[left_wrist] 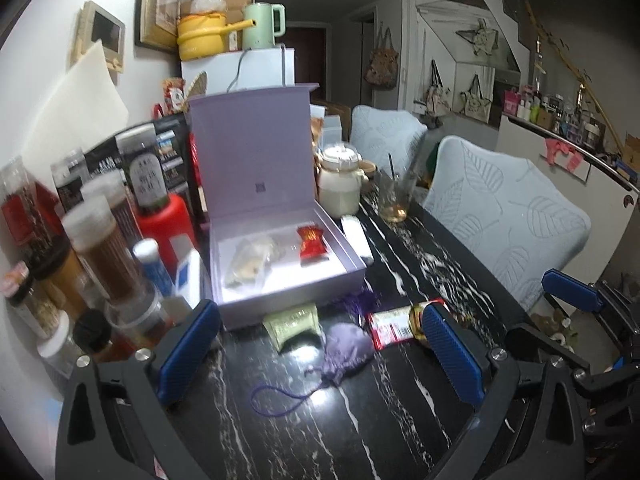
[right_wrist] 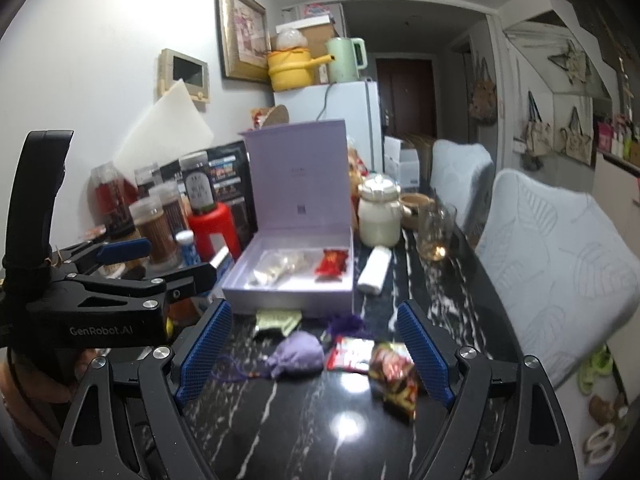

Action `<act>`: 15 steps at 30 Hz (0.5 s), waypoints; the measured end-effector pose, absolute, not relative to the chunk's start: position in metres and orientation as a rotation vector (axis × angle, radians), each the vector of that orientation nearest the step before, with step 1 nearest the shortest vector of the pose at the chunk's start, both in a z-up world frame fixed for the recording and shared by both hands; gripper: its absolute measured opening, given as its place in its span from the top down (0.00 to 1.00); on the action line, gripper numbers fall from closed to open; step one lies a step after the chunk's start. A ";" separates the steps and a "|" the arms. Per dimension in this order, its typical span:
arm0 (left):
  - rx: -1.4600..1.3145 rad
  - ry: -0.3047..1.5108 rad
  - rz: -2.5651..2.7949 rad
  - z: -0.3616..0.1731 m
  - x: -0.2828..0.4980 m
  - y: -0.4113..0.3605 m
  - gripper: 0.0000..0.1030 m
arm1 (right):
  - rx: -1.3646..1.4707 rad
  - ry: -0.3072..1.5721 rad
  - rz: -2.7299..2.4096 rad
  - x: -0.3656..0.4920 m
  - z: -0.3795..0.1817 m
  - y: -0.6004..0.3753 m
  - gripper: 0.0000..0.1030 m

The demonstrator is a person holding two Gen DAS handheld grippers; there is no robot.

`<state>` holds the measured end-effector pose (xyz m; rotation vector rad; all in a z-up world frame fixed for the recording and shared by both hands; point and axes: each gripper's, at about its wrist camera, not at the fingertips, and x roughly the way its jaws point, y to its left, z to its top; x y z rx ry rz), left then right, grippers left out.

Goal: Organize soft objects
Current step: 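Withdraw both tools from the box back toward the table items, then grasp the lavender pouch with the left gripper while the right grasps the cereal bag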

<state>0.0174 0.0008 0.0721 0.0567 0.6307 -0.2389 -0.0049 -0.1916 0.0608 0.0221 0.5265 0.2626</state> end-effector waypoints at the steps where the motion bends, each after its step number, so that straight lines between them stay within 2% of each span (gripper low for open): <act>1: 0.055 0.639 -0.242 0.069 0.017 0.000 0.00 | 0.022 0.535 0.256 -0.007 0.056 -0.193 0.17; 15: 0.020 0.767 -0.330 0.010 0.028 -0.022 0.00 | 0.083 0.635 0.212 -0.012 0.000 -0.215 0.17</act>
